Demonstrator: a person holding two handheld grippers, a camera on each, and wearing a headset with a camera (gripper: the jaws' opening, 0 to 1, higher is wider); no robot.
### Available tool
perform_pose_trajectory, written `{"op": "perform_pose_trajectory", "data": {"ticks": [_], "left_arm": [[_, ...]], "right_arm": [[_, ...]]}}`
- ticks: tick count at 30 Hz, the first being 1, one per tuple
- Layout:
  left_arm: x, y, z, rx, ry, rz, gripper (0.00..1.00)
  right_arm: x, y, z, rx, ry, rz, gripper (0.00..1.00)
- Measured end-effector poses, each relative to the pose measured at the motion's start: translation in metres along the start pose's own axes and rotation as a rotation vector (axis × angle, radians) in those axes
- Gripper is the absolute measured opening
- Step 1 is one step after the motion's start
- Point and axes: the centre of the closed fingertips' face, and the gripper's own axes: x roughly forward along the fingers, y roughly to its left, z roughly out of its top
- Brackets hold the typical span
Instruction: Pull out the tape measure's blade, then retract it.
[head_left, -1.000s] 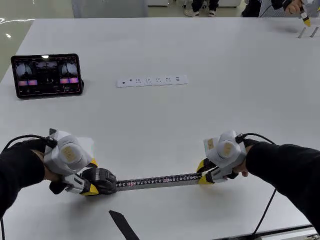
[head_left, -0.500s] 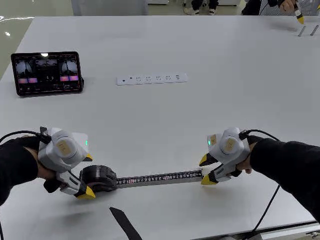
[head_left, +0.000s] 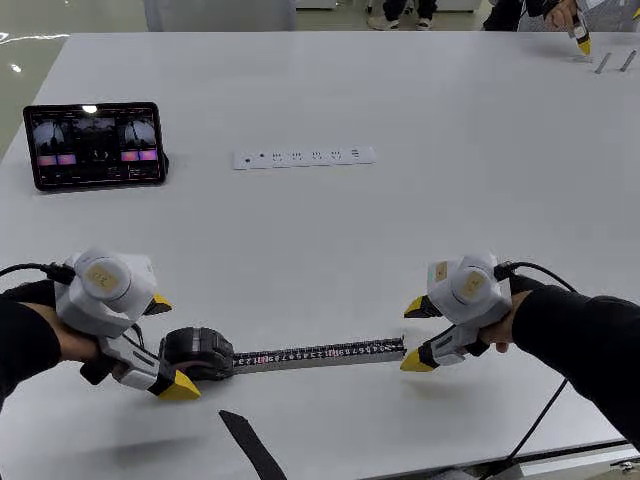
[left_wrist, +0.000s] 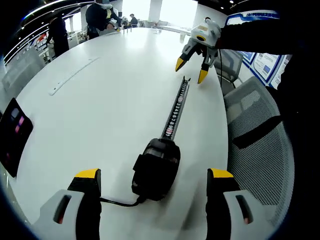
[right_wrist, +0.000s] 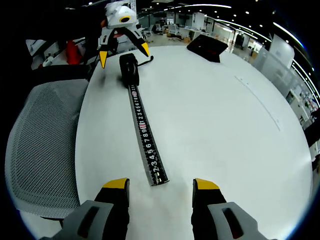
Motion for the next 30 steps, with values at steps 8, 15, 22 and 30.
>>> {"op": "perform_pose_trajectory", "data": {"ticks": [8, 15, 22, 30], "left_arm": [[-0.004, -0.001, 0.003, -0.133, -0.075, 0.016, 0.97], [-0.01, 0.01, -0.001, -0.228, -0.152, 0.084, 0.99], [-0.021, 0.017, -0.01, -0.295, -0.214, 0.165, 0.99], [-0.041, 0.025, -0.024, -0.37, -0.33, 0.292, 0.99]], "right_arm": [[-0.008, -0.001, -0.001, 0.124, -0.058, -0.048, 0.56], [-0.019, -0.002, -0.005, 0.195, -0.117, -0.103, 0.67], [-0.029, 0.0, -0.013, 0.242, -0.161, -0.148, 0.71], [-0.045, 0.001, -0.02, 0.278, -0.221, -0.221, 0.77]]}}
